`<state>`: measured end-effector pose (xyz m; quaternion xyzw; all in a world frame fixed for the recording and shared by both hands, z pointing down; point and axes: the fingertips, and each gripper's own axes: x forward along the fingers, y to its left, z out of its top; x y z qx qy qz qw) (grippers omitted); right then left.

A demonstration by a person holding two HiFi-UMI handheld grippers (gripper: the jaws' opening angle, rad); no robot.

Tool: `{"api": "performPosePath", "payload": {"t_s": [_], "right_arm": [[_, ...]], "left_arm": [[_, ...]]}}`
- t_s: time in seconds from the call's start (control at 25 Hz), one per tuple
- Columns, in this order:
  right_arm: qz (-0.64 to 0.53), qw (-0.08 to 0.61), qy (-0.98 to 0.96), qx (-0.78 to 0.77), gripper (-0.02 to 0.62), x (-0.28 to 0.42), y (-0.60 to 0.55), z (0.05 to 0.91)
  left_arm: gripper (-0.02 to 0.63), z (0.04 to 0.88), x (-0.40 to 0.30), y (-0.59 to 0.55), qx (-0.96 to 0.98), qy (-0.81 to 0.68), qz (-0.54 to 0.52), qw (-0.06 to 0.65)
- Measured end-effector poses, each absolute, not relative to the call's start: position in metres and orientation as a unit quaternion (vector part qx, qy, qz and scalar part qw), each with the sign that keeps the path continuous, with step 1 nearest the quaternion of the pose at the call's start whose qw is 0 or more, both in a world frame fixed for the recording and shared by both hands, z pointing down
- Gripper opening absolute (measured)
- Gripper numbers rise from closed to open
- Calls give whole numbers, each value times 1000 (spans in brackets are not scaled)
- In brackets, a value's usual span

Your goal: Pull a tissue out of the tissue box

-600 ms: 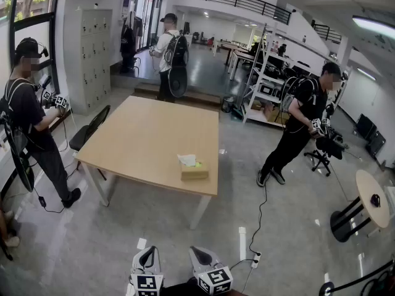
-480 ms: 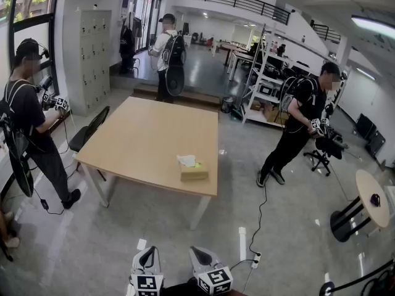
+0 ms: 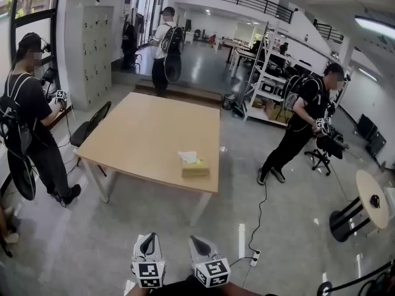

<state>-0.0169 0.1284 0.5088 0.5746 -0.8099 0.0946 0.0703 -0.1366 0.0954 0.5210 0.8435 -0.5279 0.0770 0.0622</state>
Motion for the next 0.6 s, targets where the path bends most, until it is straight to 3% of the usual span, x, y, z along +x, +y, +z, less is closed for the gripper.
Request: {"api": "performPosePath", "payload": {"t_s": [0.6], "right_arm": [[135,93,-808,566,-9,-10,135,531]], "left_arm": [[18,544,-127,107,837,-532,105,77]]}}
